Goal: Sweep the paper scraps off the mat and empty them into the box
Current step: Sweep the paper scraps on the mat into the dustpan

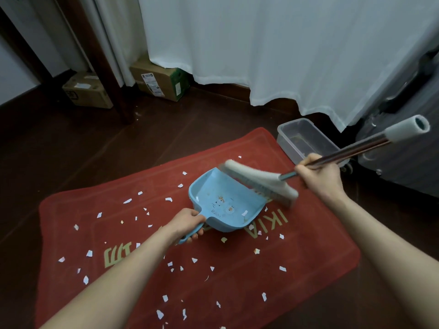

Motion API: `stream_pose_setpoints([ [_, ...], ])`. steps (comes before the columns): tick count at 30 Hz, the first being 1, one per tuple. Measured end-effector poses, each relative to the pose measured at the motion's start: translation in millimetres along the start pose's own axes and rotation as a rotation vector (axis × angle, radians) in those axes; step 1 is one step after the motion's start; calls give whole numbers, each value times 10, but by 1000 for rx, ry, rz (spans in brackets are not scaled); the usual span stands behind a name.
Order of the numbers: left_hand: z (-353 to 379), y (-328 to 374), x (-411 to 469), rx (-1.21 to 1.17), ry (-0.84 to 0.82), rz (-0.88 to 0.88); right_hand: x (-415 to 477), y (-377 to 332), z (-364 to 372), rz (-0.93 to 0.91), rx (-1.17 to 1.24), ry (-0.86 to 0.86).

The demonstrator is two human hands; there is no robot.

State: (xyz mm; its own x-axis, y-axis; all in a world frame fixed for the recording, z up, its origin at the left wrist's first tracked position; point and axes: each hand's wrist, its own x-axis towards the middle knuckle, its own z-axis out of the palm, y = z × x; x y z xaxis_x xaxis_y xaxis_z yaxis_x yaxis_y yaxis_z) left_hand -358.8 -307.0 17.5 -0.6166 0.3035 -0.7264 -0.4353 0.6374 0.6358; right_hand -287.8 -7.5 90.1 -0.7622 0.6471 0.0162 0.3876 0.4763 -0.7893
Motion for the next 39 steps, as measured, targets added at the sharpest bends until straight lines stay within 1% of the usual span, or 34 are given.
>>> stream_pose_setpoints([
  [1, -10, 17, 11, -5, 17, 11, 83, -38, 38, 0, -4, 46],
  [3, -54, 53, 58, 5, 44, 34, 263, -117, 135, 7, -114, 102],
  [6, -117, 101, 152, 31, 71, 31, 447, -220, 310, 95, -225, 134],
  [7, -127, 121, 174, 31, 69, 24, 488, -238, 379, 114, -267, 116],
  [9, -138, 147, 211, 32, 66, 7, 524, -253, 494, 85, -356, -25],
  [10, -146, 151, 230, 32, 62, 0, 519, -259, 512, 55, -345, -109],
  [12, -166, 143, 269, 10, 45, -16, 536, -255, 467, 20, -160, -224],
  [13, -178, 141, 279, -3, 36, -22, 571, -235, 421, 15, -45, -223],
  [15, -189, 129, 279, -22, 33, -23, 633, -228, 341, 21, 68, -128],
  [17, -173, 121, 270, -22, 32, -22, 658, -203, 326, 30, -68, -32],
  [19, -168, 118, 267, -10, 32, -23, 640, -159, 391, 85, -187, 35],
  [20, -173, 114, 264, -6, 35, -25, 628, -144, 436, 114, -216, 39],
  [21, -176, 113, 261, -7, 34, -27, 628, -133, 480, 116, -234, 1],
  [22, -179, 117, 262, -12, 33, -28, 610, -148, 500, 87, -238, -80],
  [24, -184, 124, 265, -26, 31, -32, 588, -158, 490, 19, -134, -241],
  [25, -190, 128, 263, -30, 27, -33, 595, -165, 462, -9, -48, -261],
  [27, -204, 115, 265, -39, 20, -33, 629, -193, 414, -28, 61, -174],
  [28, -203, 104, 266, -45, 19, -35, 631, -212, 404, -28, 51, -103],
  [31, -188, 96, 270, -61, 8, -34, 635, -167, 478, 1, -167, 40],
  [32, -193, 94, 271, -59, 11, -32, 629, -161, 533, 23, -227, 32],
  [33, -195, 91, 272, -56, 15, -31, 635, -153, 585, 32, -281, -18],
  [34, -198, 87, 277, -52, 18, -30, 620, -176, 607, 18, -311, -111],
  [35, -197, 82, 284, -50, 18, -32, 619, -172, 611, -14, -303, -207],
  [36, -198, 77, 289, -50, 18, -35, 619, -169, 584, -39, -226, -282],
  [37, -198, 74, 289, -50, 15, -38, 613, -177, 533, -67, -112, -306],
  [39, -206, 66, 292, -51, 12, -38, 631, -187, 414, -99, 56, -234],
])
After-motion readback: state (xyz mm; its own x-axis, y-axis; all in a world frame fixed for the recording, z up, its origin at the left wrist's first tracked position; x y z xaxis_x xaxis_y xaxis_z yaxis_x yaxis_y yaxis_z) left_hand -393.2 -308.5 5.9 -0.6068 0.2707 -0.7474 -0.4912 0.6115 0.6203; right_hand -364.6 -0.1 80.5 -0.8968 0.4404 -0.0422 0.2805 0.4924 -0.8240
